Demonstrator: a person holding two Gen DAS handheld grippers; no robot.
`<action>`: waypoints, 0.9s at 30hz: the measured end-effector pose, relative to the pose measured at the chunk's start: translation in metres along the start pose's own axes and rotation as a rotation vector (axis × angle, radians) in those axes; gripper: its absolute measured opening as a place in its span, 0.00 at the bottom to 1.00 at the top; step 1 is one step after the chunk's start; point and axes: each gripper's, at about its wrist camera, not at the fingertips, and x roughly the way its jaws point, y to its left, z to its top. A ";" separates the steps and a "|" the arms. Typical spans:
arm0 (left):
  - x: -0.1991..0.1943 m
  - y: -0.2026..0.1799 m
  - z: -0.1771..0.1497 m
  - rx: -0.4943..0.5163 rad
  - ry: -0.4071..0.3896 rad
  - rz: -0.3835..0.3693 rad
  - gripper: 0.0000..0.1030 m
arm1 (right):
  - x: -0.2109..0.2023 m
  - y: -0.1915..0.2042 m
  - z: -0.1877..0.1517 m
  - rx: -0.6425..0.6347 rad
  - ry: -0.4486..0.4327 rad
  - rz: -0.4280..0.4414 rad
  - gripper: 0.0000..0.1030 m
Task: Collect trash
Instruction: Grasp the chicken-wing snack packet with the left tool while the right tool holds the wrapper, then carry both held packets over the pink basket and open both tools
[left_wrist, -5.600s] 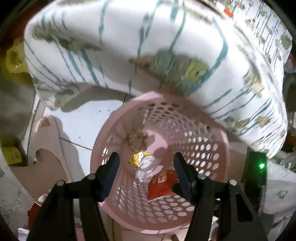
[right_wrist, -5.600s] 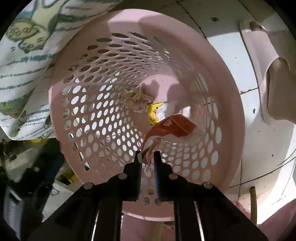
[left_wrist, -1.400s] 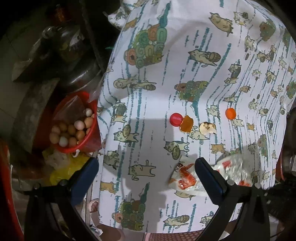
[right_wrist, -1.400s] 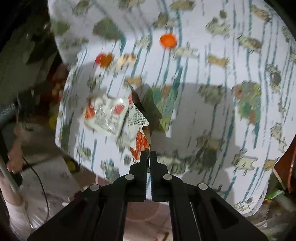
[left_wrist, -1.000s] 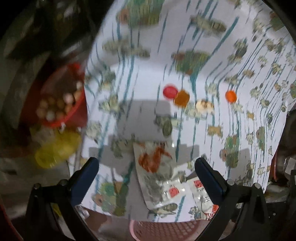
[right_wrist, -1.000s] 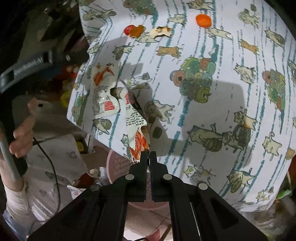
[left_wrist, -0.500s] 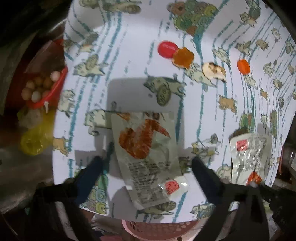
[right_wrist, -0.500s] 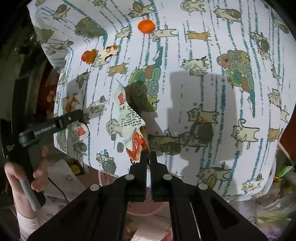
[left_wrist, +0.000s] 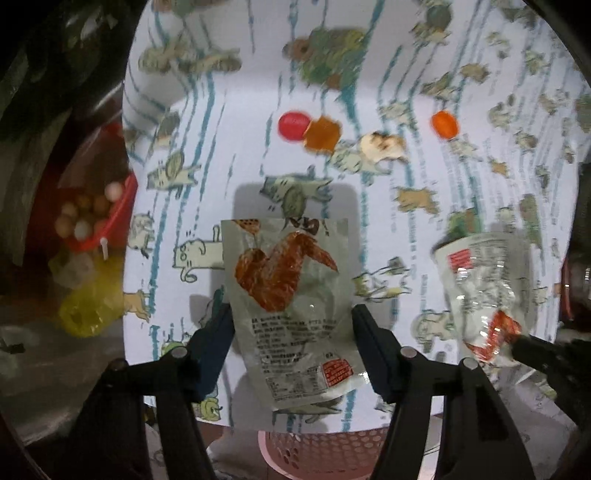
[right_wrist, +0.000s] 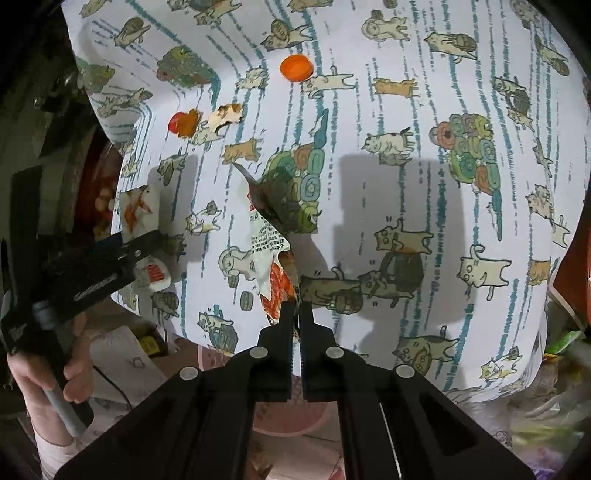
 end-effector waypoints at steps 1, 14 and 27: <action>-0.006 0.001 0.001 -0.004 -0.017 -0.026 0.61 | -0.002 0.000 0.000 0.002 -0.008 0.002 0.04; -0.041 -0.003 -0.017 0.014 0.003 -0.168 0.61 | -0.048 0.021 -0.013 -0.103 -0.134 0.047 0.04; -0.049 -0.002 -0.045 0.036 0.049 -0.222 0.61 | -0.070 0.052 -0.060 -0.122 -0.183 -0.039 0.04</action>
